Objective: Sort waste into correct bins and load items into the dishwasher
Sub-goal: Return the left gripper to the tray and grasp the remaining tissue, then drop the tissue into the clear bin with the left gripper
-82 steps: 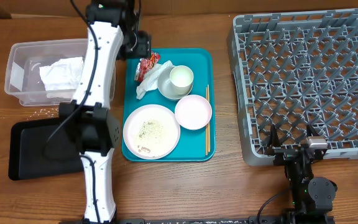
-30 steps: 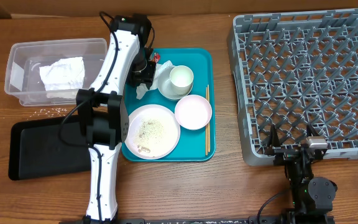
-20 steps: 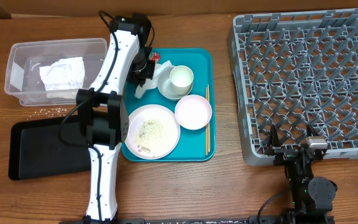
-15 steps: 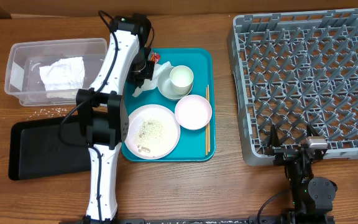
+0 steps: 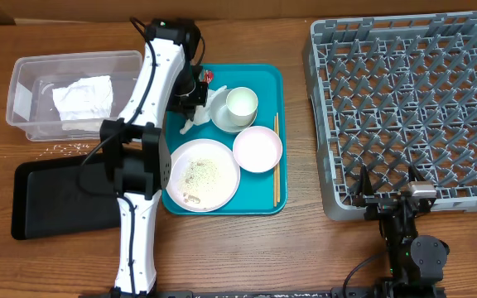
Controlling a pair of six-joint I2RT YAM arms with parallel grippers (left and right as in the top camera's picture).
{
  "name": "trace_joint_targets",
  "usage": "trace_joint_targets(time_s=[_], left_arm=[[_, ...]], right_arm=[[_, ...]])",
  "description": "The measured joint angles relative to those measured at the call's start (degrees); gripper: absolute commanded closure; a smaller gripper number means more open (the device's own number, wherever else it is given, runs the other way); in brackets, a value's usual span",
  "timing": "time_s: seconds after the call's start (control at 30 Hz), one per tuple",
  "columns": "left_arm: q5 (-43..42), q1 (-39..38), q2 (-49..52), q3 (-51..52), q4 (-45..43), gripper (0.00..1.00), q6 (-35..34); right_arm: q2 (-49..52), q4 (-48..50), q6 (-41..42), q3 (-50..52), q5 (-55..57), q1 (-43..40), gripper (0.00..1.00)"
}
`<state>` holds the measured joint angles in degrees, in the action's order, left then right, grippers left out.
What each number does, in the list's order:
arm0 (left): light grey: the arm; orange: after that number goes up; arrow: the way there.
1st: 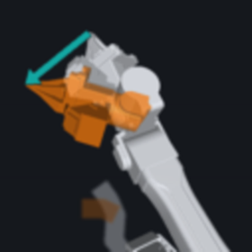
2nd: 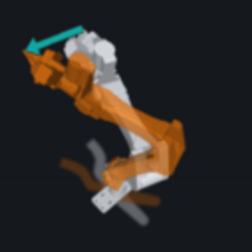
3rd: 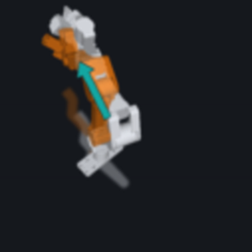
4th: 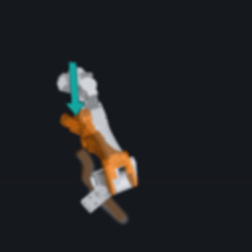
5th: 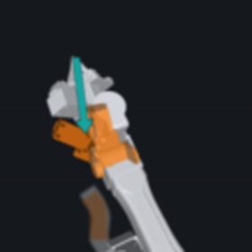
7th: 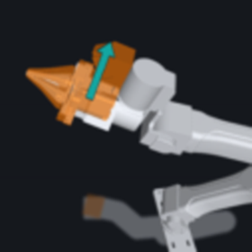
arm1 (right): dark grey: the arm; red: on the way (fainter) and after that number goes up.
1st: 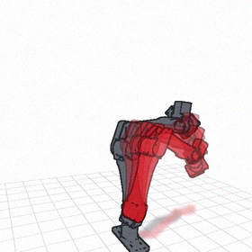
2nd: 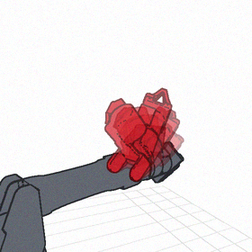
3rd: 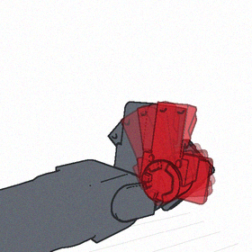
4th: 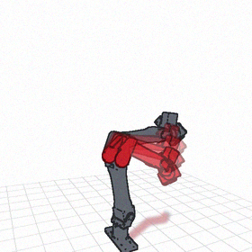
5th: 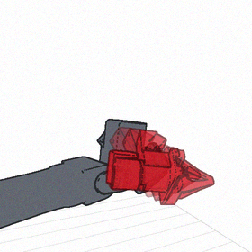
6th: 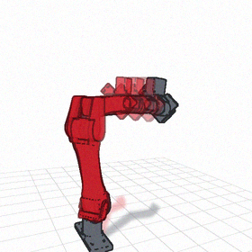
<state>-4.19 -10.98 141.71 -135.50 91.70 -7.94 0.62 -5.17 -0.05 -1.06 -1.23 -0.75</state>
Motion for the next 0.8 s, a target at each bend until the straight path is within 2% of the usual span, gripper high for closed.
trace_joint_targets(time_s=[0.23, 0.4, 0.8], left_arm=[[-0.63, 2.01, -7.96, -0.07, -8.07, 0.96, -3.78], [-0.81, 7.63, -14.6, -0.63, -12.72, 0.96, -7.89], [-0.79, 24.11, -17.09, -0.9, -12.83, 0.96, -20.61]], right_arm=[[0.0, 0.02, 0.0, 0.0, -0.02, -0.02, 0.0], [0.0, 0.0, 0.0, 0.0, 0.0, -0.02, 0.0], [0.0, 0.0, 0.0, 0.0, -0.02, -0.02, 0.0]])
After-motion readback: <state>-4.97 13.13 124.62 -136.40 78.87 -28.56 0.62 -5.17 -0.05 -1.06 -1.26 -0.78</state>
